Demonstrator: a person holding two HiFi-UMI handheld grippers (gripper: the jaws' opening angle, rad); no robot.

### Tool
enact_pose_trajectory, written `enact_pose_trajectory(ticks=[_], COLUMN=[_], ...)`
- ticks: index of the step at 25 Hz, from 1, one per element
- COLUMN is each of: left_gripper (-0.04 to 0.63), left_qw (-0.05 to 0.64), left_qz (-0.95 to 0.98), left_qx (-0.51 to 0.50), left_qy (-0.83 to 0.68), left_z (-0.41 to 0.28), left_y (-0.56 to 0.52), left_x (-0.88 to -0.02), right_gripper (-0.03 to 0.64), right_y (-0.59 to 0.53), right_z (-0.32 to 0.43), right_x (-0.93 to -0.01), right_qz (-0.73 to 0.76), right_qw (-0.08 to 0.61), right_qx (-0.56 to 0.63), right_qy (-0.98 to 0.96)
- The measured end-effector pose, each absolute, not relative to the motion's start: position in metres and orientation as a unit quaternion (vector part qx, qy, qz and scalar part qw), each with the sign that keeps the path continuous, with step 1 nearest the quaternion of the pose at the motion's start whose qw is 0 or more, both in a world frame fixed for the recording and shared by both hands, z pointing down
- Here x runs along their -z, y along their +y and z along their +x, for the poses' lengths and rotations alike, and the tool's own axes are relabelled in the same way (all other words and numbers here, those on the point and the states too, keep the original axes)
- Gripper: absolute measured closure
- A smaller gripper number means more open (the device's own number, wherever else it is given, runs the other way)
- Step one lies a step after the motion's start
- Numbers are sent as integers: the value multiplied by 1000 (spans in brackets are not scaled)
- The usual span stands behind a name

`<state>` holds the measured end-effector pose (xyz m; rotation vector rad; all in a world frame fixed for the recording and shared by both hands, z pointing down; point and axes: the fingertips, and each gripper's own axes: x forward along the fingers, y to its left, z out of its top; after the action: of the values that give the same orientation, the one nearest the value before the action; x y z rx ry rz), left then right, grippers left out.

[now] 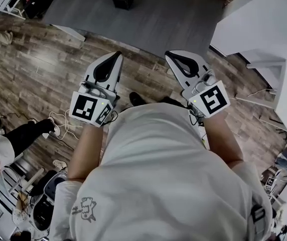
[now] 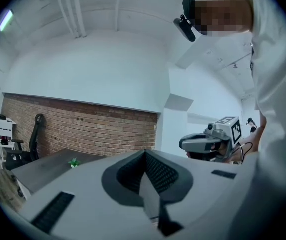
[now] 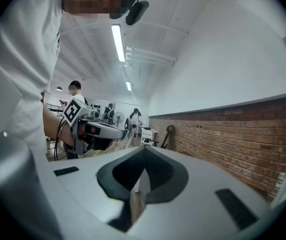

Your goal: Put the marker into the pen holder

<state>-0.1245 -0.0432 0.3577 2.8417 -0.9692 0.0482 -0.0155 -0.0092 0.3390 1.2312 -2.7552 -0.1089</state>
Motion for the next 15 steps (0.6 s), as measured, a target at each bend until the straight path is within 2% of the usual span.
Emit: enact_pose_trajectory(ticks=[15], left_gripper=[584], left_qw=[76], left_qz=[926], left_qx=[-20], left_qy=[-369], left_z=[-57], left_y=[33], left_x=[-361], right_gripper=[612], right_y=[59], right_z=[40], right_x=[-335], right_qz=[348], right_qw=[39], right_qx=[33], right_qy=[-936])
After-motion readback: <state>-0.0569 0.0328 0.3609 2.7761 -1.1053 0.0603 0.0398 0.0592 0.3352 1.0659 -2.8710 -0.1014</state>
